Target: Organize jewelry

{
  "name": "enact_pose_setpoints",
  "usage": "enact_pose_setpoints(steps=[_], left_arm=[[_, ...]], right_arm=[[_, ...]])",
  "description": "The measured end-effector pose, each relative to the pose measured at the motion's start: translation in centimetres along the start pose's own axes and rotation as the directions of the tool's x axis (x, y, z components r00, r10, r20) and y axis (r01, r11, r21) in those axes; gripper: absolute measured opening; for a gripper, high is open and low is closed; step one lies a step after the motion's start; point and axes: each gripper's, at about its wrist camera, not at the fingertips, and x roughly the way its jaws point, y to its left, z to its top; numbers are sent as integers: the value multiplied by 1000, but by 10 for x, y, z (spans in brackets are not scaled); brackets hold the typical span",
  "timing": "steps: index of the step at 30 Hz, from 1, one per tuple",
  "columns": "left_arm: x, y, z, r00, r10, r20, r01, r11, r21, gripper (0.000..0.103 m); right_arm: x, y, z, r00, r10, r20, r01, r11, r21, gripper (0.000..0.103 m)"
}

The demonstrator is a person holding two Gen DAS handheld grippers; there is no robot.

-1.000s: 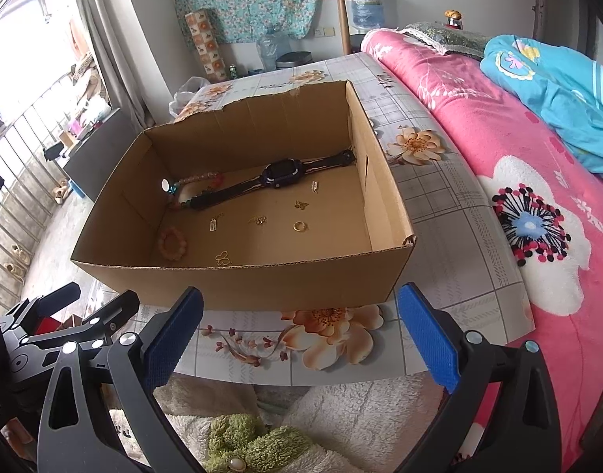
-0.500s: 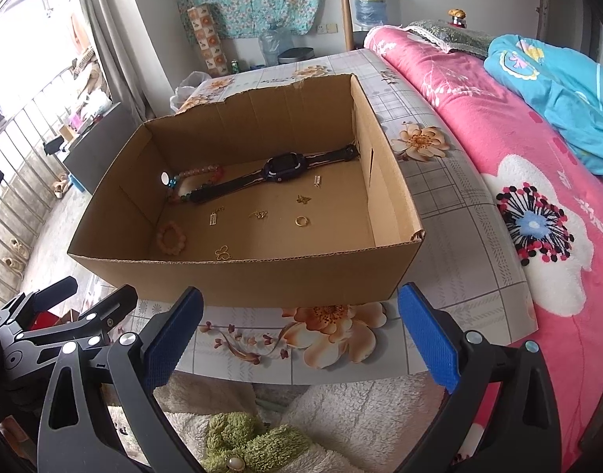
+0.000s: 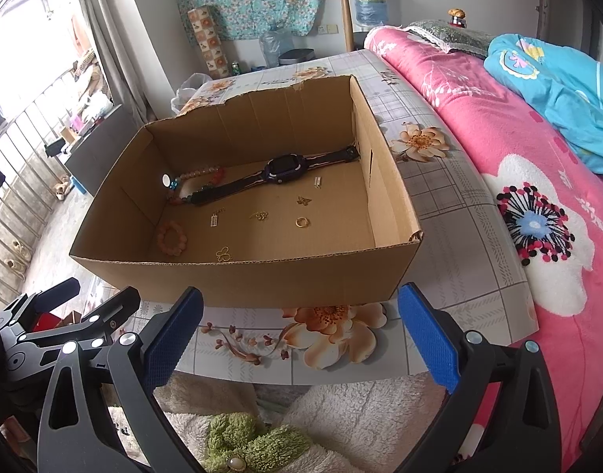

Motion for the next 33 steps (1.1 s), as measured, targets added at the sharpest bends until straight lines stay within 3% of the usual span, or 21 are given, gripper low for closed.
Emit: enact_pose_setpoints(steps=[26, 33], left_arm=[[1, 1, 5, 1000, -14, -16, 14, 1000, -5, 95], [10, 5, 17, 997, -44, -65, 42, 999, -18, 95]], right_arm=[[1, -5, 2, 1000, 10, -4, -10, 1000, 24, 96], [9, -7, 13, 999, 23, -27, -22, 999, 39, 96]])
